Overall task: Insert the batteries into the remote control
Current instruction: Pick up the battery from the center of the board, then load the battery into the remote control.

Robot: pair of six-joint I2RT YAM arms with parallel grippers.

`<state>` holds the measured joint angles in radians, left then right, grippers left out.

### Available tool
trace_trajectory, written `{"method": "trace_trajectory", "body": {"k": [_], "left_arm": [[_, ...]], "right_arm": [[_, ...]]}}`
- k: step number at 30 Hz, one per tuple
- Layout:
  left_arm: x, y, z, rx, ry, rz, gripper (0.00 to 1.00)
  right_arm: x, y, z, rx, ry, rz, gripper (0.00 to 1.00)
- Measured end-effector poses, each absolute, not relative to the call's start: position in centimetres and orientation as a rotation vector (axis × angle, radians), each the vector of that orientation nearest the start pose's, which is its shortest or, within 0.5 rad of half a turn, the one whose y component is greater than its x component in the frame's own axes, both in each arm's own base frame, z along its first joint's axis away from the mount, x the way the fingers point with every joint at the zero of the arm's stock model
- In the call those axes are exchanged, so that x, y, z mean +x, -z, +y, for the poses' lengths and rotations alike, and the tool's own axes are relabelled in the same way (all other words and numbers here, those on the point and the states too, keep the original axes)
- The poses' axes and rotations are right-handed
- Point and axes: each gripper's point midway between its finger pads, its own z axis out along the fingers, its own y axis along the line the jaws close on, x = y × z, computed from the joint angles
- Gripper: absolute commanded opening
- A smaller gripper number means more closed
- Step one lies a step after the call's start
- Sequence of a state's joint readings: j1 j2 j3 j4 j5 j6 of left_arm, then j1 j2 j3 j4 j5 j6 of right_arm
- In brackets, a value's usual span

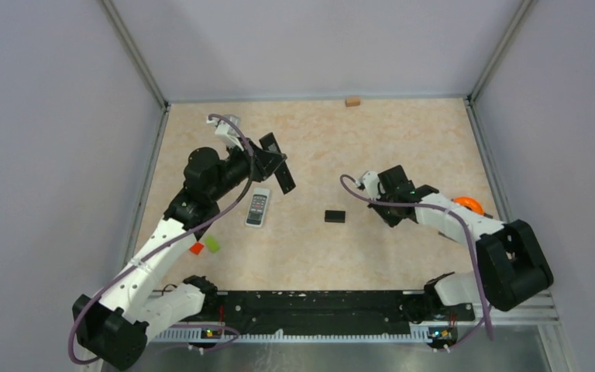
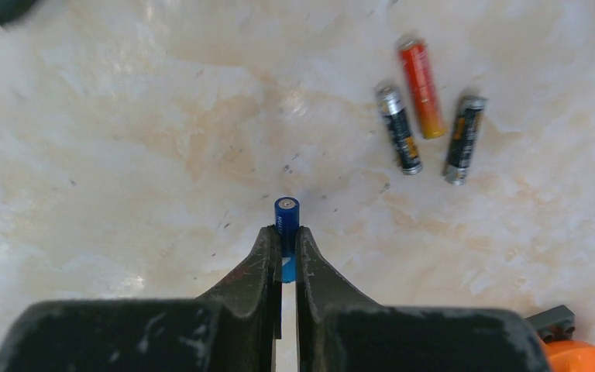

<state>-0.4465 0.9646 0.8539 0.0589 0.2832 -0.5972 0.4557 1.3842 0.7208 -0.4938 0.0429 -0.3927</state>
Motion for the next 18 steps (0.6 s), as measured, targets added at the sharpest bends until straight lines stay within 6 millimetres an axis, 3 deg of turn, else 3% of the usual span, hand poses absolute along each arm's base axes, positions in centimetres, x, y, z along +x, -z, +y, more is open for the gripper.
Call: {"method": "trace_trajectory", "body": {"k": [2,8,11,15,18], "left_arm": [[28.9,-31.1,-22.1,0.103,1.037,1.738,0.0],[29.5,-29.4,-23.8,0.105,1.123,1.801,0.0],[29.6,-28.8,-24.7,0.107,1.181,1.821,0.0],[29.8,-28.5,-25.8,0.102,1.267,1.836,0.0],[29.9,-28.0,-26.7,0.09,1.334,1.857,0.0]], "right_arm": [[25.7,-4.2,10.3,-1.018,0.011,2.44,0.0],[29.8,-14.1,13.7,-0.626,-0.157,2.199,0.0],[30.9,-17.7,15.4,-0.495,-0.275,2.134,0.0],[30.0,-19.9,18.9,-0.389,-0.492,2.104,0.0],[27.9,-21.4,23.4,-0.387,-0.668,2.074,0.0]]}}
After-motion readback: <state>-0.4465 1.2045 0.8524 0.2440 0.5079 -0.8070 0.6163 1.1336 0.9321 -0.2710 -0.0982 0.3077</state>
